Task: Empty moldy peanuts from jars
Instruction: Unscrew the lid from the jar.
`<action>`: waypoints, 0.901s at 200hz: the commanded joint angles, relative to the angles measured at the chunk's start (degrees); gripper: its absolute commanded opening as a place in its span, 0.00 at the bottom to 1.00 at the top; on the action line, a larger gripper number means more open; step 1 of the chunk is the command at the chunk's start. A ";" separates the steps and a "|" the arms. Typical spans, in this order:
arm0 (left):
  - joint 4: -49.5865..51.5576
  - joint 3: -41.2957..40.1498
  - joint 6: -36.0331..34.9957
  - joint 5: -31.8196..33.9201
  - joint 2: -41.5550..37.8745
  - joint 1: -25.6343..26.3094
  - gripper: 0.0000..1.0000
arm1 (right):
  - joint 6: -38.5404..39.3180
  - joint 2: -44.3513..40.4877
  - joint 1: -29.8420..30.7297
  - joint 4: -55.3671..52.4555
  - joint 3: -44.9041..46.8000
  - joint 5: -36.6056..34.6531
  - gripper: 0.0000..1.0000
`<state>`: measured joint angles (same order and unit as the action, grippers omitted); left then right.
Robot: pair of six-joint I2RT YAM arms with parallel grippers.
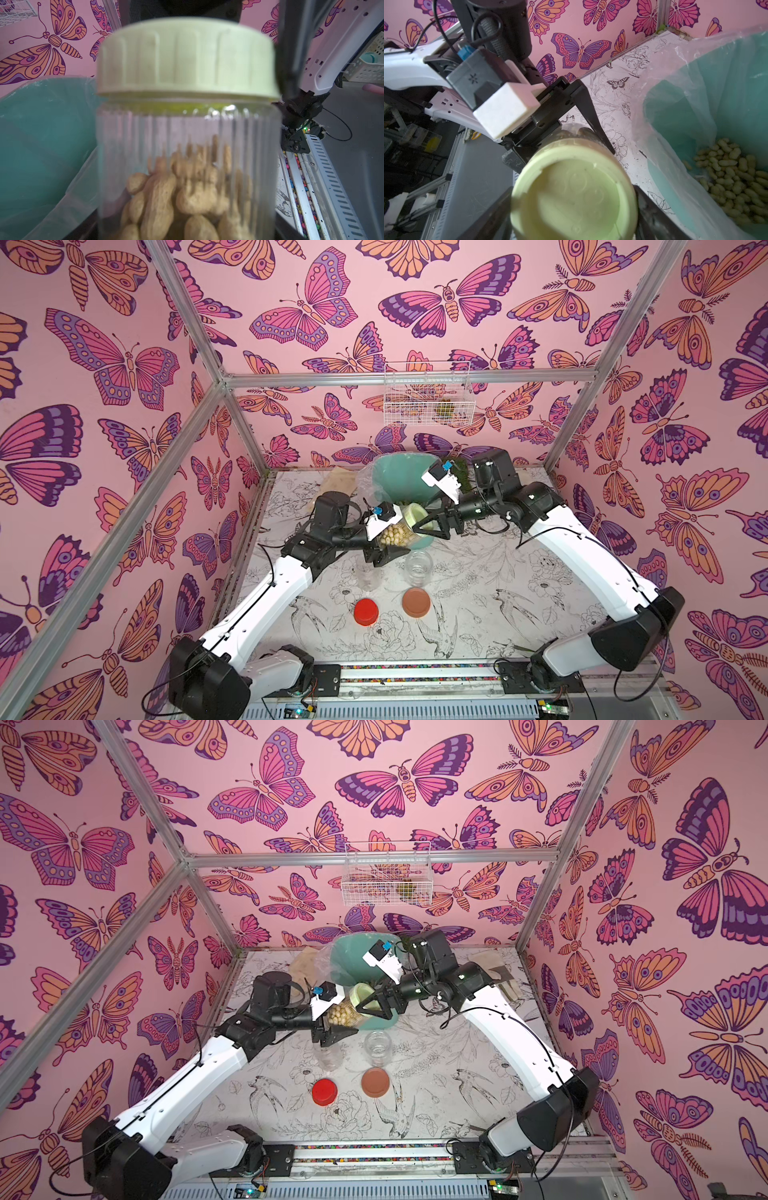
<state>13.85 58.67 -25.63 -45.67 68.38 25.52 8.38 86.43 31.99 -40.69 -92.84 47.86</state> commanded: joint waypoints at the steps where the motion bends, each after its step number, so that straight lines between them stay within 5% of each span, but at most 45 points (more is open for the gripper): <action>1: -1.14 2.12 2.43 -3.72 -0.70 -0.91 0.00 | 8.11 2.29 -1.00 -2.24 -3.14 -0.77 0.63; 18: -1.19 1.86 2.35 -3.38 -1.10 -0.89 0.00 | 6.84 2.26 -0.97 -1.58 -3.38 0.52 0.75; 36: -1.23 1.68 2.30 -3.20 -1.36 -0.91 0.00 | 3.78 0.85 -0.92 1.35 -1.65 1.21 1.00; 98: -1.94 1.42 2.30 -3.03 -1.41 -0.91 0.00 | -3.30 -3.40 -1.98 7.83 3.33 0.19 0.99; 136: -2.22 0.78 1.86 -2.26 -1.94 -0.86 0.00 | -18.11 -8.32 -6.12 19.42 9.59 -0.35 0.99; 180: -2.46 0.68 0.94 0.10 -2.20 -0.91 0.00 | -35.96 -6.66 -7.16 11.28 4.46 -3.34 0.99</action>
<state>15.05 58.67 -23.83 -45.56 68.31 25.04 -14.11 79.15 24.82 -26.06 -84.75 47.03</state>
